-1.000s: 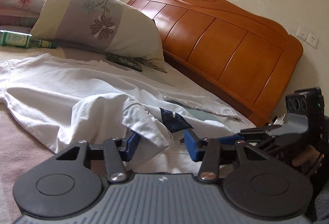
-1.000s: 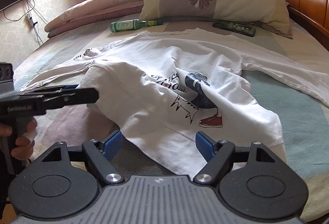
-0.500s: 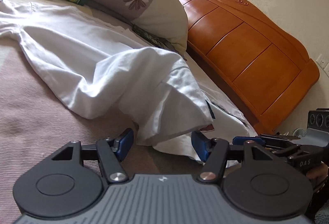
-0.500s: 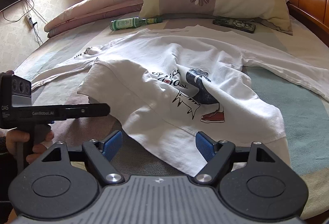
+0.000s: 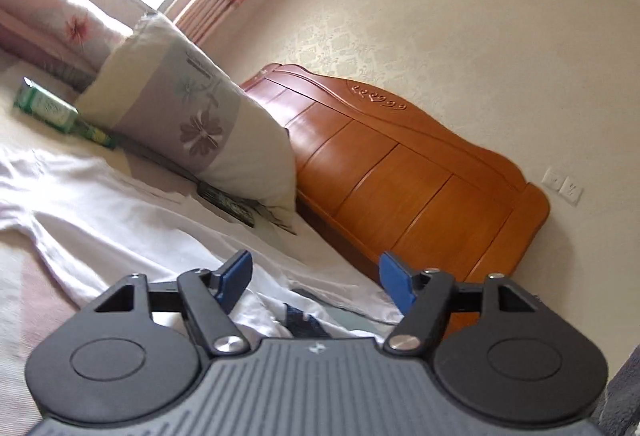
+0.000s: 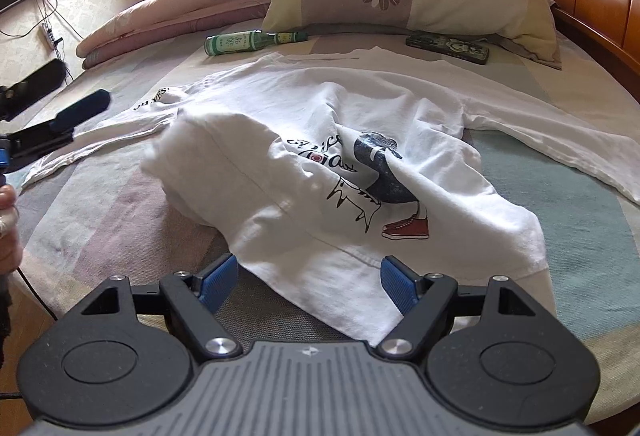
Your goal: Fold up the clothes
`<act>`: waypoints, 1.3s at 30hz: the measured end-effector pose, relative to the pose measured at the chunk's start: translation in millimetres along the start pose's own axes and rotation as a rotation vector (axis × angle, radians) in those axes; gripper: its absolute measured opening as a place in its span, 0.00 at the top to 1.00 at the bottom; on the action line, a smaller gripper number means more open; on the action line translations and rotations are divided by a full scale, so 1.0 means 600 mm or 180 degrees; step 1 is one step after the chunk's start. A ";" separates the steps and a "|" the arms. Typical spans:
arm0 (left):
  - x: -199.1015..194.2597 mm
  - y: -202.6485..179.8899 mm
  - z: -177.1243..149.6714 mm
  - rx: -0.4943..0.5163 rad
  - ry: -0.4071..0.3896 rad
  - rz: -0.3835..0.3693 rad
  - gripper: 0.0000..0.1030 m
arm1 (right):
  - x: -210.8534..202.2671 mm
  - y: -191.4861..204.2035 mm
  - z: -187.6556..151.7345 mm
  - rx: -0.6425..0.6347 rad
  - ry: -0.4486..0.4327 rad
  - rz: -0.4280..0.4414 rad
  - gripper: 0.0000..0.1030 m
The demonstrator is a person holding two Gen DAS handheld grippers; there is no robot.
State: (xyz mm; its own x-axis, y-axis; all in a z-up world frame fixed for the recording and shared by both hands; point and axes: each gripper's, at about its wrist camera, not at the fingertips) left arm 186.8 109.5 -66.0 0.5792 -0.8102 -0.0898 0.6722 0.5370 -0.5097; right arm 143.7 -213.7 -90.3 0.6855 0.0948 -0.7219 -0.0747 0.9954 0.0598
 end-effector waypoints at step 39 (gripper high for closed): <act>0.131 0.056 -0.094 -0.0974 0.0899 0.0256 0.29 | 0.028 0.007 0.012 -0.0222 -0.0185 -0.0112 0.13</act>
State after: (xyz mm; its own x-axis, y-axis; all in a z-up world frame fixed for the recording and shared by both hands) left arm 228.9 50.5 -138.5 0.4465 -0.8239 -0.3490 0.4374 0.5412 -0.7182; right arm 159.9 -207.7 -97.3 0.7293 0.0624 -0.6814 -0.0987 0.9950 -0.0146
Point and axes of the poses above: each gripper's, at about its wrist camera, not at the fingertips, and x roughly the way its jaws point, y to its left, z to its top, and after that the axes turned 8 degrees about -z, right-handed
